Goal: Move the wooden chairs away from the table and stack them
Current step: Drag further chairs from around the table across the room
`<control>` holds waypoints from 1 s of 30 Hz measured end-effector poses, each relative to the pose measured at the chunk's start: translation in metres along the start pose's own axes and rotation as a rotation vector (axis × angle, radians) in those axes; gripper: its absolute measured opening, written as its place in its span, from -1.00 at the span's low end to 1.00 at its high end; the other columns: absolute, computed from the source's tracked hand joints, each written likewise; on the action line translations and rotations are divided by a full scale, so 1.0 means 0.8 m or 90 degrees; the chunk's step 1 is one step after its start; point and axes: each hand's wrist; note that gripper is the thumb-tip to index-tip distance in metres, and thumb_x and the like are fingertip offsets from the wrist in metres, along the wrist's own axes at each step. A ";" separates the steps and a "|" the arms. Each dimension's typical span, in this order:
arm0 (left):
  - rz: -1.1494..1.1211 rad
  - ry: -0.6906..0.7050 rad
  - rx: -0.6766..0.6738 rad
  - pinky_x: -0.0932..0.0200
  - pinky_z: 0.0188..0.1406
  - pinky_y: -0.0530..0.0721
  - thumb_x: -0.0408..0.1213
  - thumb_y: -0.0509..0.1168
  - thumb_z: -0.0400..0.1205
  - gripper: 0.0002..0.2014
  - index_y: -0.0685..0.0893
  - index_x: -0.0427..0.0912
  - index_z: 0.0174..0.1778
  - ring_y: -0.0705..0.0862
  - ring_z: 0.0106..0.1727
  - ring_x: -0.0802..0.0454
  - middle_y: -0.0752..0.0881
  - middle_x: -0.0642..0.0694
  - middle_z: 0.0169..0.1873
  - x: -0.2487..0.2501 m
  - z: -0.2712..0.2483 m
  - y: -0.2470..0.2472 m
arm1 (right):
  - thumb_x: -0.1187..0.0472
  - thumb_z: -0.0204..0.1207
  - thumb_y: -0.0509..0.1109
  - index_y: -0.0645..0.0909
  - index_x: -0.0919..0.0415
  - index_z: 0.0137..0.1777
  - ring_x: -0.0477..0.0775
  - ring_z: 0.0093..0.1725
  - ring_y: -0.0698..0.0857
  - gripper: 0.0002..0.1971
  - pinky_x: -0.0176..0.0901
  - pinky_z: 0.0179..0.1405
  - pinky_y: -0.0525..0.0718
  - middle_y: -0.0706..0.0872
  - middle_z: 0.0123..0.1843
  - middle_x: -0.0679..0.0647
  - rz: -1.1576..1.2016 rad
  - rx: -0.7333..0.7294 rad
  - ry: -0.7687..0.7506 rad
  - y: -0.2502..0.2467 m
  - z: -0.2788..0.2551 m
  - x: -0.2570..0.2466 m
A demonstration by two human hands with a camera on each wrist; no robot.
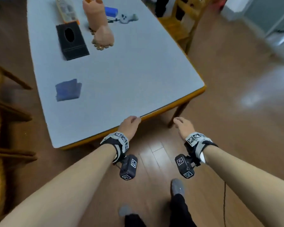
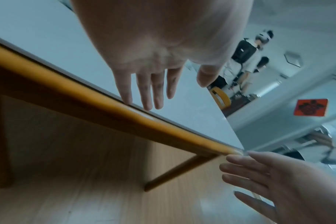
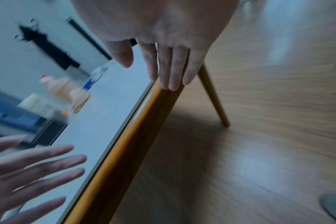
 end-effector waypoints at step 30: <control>-0.055 -0.059 0.012 -0.06 0.38 0.53 0.05 0.16 0.62 -0.54 0.67 -0.07 0.35 0.63 0.27 -0.13 0.71 -0.09 0.26 0.648 0.536 0.429 | 0.00 0.54 0.31 0.65 -0.09 0.16 0.12 0.17 0.76 -0.77 0.20 0.34 0.63 0.79 0.11 0.00 0.093 0.032 0.046 -0.632 0.648 0.058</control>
Point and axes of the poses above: each hand's wrist, its own z-axis towards the middle knuckle, its own y-axis out of the palm, x = y × z
